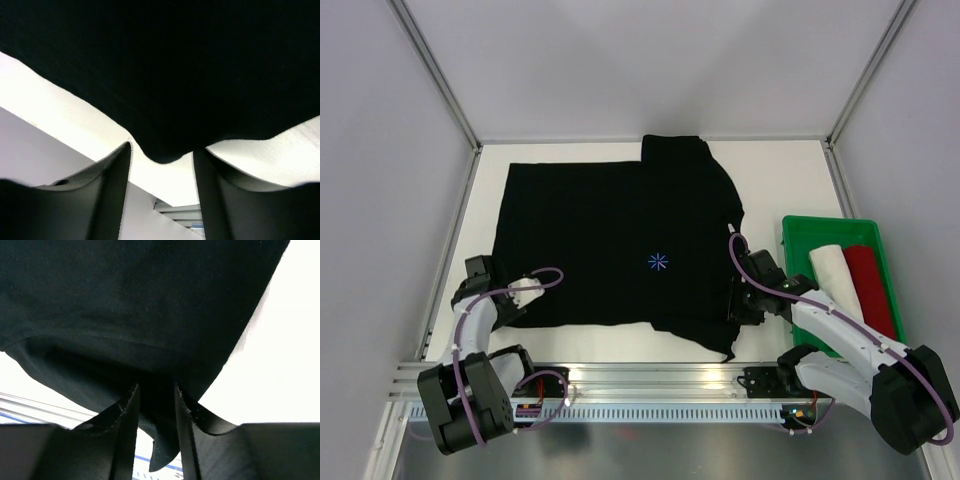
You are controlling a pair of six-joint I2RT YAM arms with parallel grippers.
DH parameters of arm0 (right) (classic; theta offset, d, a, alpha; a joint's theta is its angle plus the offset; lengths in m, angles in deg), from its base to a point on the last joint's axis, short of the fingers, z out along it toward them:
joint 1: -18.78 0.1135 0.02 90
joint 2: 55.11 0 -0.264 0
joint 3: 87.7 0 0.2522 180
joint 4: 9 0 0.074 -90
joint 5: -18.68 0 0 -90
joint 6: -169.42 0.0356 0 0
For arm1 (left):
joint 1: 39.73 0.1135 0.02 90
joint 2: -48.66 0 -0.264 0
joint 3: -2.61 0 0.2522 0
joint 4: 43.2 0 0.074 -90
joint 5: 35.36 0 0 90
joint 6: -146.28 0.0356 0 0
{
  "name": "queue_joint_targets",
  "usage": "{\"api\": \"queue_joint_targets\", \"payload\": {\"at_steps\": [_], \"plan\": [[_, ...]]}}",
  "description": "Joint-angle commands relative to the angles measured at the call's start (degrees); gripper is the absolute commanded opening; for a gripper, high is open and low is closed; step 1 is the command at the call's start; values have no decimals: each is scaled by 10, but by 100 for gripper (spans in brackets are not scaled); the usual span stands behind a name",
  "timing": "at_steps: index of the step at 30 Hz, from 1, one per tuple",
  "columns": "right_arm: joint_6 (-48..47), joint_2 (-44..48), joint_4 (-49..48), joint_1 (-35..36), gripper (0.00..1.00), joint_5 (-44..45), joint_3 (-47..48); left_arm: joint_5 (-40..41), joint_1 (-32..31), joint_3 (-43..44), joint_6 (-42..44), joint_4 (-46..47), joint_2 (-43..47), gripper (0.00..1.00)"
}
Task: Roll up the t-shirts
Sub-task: Flatten the tshirt
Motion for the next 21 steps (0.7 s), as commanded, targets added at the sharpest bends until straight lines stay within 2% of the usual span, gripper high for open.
{"api": "queue_joint_targets", "payload": {"at_steps": [1, 3, 5, 6, 7, 8, 9, 13, 14, 16, 17, 21], "plan": [[12, -5, -17, 3, 38, 14, -4, -65, 1, -14, 1, -17, -49, 50], [15, -8, -20, 4, 31, 16, -5, -47, 1, -1, -16, -11, -83, 42], [16, -8, -19, 5, 23, 18, -7, -38, 3, 7, -19, -12, -97, 30], [17, -7, -17, 6, 14, 20, -6, -37, 5, 9, -18, -10, -104, 25], [17, -4, -16, 7, 10, 25, -5, -37, 4, 10, -18, -4, -105, 9], [20, 3, -16, 7, 7, 28, -5, -37, 5, 14, -19, -1, -105, 3], [22, 6, -16, 8, 2, 33, -6, -40, 6, 17, -26, 0, -105, 2], [25, 14, -8, 8, 0, 35, -1, -54, 6, 33, -45, -2, -85, 2], [25, 15, 1, 7, 5, 34, 1, -55, 5, 33, -47, -2, -81, 2], [26, 27, 17, 7, 29, 37, 12, -56, 6, 33, -46, -2, -68, 2], [31, 35, 35, 8, 37, 46, 16, -56, 5, 32, -46, -3, -65, 2], [59, 84, 78, 8, 42, 67, 30, -56, 6, 29, -47, -9, -49, 2]]}}
